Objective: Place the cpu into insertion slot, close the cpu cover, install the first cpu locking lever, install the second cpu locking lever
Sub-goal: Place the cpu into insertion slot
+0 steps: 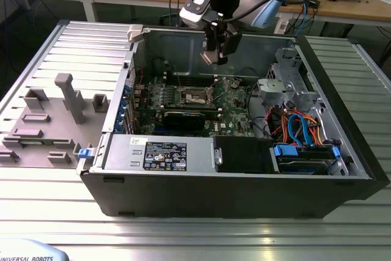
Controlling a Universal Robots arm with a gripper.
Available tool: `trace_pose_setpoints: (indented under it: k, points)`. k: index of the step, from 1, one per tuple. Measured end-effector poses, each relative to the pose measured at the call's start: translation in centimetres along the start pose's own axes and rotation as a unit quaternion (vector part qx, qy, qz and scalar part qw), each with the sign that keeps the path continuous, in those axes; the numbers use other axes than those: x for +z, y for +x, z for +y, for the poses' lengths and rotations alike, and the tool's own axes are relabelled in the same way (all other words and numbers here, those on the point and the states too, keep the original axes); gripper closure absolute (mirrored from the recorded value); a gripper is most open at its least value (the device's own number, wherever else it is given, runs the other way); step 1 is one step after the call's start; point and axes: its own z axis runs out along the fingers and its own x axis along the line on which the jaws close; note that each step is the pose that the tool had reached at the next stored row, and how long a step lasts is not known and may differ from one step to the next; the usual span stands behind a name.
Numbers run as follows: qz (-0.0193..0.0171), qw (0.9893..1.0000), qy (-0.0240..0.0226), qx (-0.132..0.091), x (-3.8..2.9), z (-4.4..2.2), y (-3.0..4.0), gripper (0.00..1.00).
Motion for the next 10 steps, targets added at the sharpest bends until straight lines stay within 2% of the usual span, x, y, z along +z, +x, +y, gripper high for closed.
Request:
trace_pose_setpoints:
  k: [2,6,10]
  points:
    - [0.0021,1.0,0.0071,0.002,0.09,0.0,-0.02,0.46]
    - [0.0028,0.9999,0.0123,0.008,0.18,0.0,-0.02,0.46]
    - [0.0043,0.9992,0.0203,0.034,0.4,-0.03,-0.02,0.46]
